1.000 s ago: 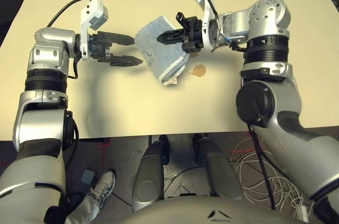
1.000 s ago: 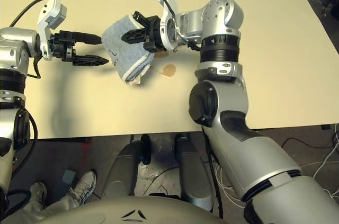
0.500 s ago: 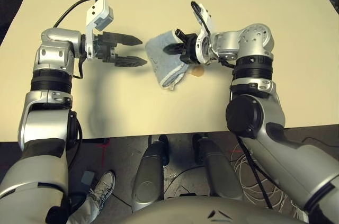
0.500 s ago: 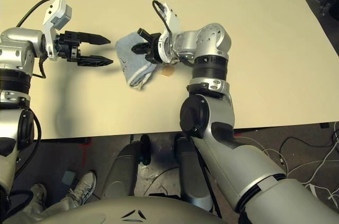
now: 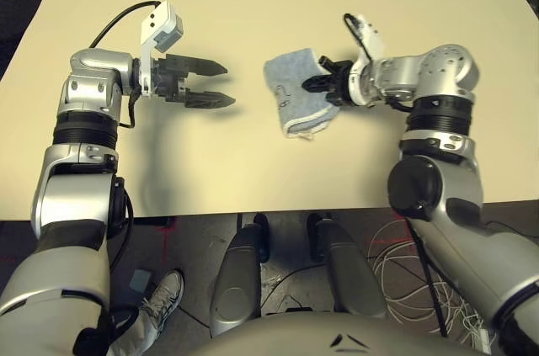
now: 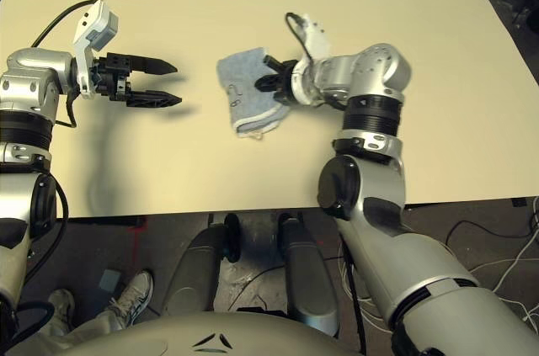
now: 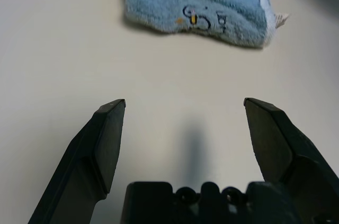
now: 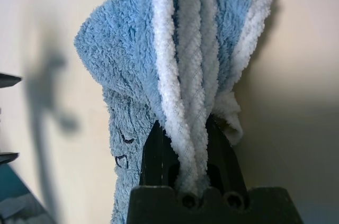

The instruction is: Wipe the water off the table with a rag.

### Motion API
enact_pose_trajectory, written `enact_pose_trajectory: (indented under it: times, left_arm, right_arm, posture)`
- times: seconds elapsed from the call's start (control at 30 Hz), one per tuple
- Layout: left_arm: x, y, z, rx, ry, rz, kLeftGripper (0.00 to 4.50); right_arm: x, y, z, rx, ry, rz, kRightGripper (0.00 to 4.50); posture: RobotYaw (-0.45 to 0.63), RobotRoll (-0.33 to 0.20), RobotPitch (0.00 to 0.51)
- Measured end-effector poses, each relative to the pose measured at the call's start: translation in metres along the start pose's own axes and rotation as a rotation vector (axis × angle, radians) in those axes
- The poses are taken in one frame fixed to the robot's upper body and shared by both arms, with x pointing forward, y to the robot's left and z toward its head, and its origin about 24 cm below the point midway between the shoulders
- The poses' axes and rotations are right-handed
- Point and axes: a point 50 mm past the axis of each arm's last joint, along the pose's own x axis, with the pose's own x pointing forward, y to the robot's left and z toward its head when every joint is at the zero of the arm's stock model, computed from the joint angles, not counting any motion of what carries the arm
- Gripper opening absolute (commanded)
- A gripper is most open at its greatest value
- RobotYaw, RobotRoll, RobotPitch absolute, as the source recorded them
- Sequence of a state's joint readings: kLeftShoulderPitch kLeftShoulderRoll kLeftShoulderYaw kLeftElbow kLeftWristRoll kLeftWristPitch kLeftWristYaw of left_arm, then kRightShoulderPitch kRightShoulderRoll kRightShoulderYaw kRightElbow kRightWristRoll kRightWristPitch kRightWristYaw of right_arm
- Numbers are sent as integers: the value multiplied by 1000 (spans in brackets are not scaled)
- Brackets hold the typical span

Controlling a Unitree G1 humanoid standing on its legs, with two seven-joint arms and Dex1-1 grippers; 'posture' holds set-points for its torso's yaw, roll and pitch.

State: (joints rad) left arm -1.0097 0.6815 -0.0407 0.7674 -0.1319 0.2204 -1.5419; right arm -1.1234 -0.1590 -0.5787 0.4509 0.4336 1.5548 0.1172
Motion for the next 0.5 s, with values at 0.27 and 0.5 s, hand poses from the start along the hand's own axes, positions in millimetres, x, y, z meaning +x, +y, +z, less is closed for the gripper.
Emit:
enact_pose_trajectory:
  times: [0.27, 0.5]
  left_arm:
    - [2, 1, -3, -12, -7, 0, 4500]
    - [3, 3, 2, 5, -12, 4, 4500]
  right_arm:
    - [-16, -15, 14, -22, -51, -69, 23]
    - [-19, 11, 36, -50, -105, -7, 22]
  posture:
    - [-69, 0, 294]
    - [-72, 0, 291]
